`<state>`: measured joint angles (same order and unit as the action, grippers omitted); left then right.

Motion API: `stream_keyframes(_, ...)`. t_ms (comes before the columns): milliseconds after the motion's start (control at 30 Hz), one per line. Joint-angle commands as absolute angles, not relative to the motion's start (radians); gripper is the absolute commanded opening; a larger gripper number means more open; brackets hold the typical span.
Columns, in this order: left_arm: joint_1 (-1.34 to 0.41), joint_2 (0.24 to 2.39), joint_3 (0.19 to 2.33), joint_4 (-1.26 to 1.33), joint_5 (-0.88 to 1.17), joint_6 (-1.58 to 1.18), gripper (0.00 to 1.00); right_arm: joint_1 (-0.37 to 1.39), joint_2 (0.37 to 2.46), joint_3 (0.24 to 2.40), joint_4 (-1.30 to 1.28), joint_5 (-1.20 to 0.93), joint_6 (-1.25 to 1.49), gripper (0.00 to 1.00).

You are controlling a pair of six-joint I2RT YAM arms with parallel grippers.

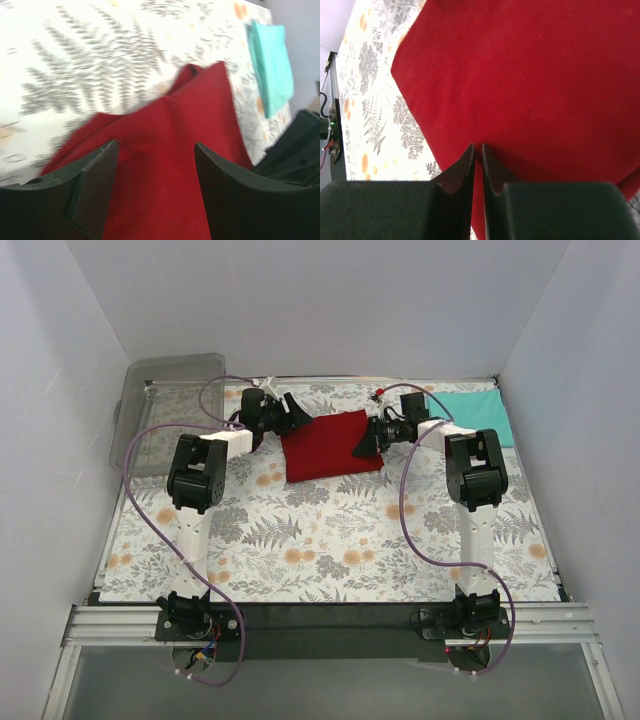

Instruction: Fold and stack the t-shirts

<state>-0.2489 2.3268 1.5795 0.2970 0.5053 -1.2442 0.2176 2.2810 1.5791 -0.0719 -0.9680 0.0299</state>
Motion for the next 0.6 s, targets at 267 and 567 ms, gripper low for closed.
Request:
stream_keyframes(267,-0.17,2.359,1.655,0.238,0.371,-1.221,0.57,0.209,2.286,1.565,-0.179,-0.868,0.005,0.12)
stream_keyframes(567,-0.169,2.384,1.758,0.206,0.37,-1.149,0.57,0.206,2.264,1.582,-0.242,-0.838,-0.078,0.14)
